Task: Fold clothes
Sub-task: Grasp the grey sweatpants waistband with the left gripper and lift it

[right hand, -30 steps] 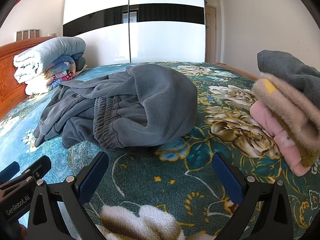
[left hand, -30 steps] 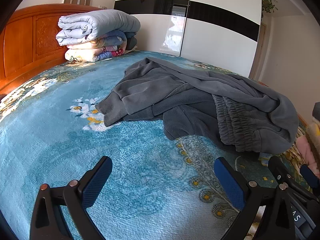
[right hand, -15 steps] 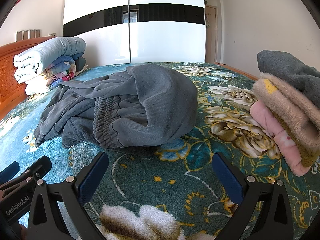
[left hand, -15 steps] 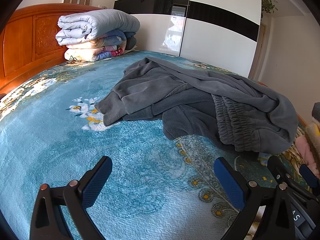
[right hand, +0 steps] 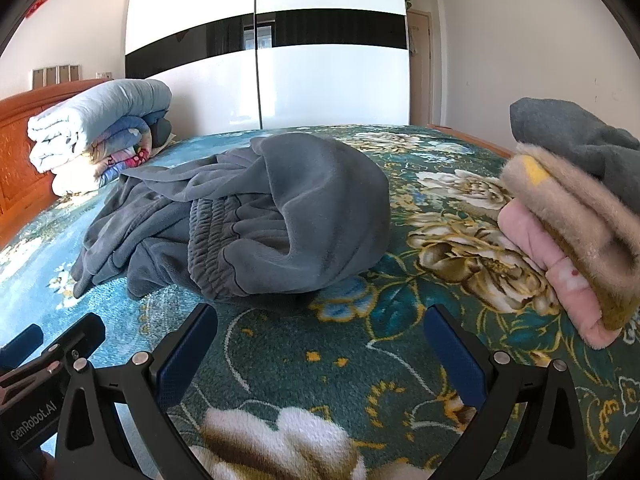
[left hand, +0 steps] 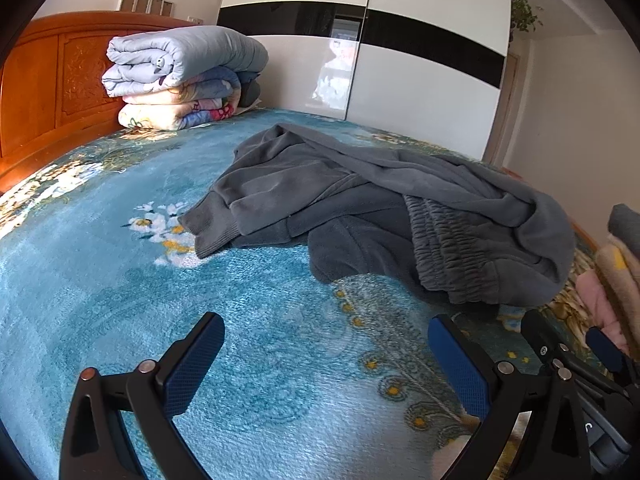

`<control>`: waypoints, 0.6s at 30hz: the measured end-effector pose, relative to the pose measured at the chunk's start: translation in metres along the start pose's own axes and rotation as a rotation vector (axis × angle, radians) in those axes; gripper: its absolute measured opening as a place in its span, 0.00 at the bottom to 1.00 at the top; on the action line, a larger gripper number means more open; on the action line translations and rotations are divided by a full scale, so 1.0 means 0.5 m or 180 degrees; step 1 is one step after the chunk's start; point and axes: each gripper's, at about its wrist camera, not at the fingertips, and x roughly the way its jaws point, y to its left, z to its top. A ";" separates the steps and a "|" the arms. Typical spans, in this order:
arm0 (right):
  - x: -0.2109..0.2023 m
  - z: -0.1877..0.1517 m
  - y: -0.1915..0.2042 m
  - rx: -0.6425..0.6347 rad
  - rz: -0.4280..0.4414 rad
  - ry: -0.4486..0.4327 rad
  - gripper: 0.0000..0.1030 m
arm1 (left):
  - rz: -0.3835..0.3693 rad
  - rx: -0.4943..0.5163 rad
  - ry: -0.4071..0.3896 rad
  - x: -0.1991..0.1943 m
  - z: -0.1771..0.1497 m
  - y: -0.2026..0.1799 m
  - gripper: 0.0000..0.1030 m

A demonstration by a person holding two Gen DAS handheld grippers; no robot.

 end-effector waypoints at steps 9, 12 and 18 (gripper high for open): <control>-0.082 -0.007 -0.047 -0.0043 -0.0101 0.0026 1.00 | -0.0401 0.0019 -0.0055 -0.004 -0.007 -0.007 1.00; -0.097 -0.018 -0.077 0.0047 0.0001 0.0136 1.00 | -0.0321 -0.0082 0.0097 0.012 -0.003 0.000 1.00; -0.115 -0.008 -0.115 0.0093 -0.0010 0.0312 1.00 | -0.0618 -0.0181 0.0753 0.050 0.028 -0.042 1.00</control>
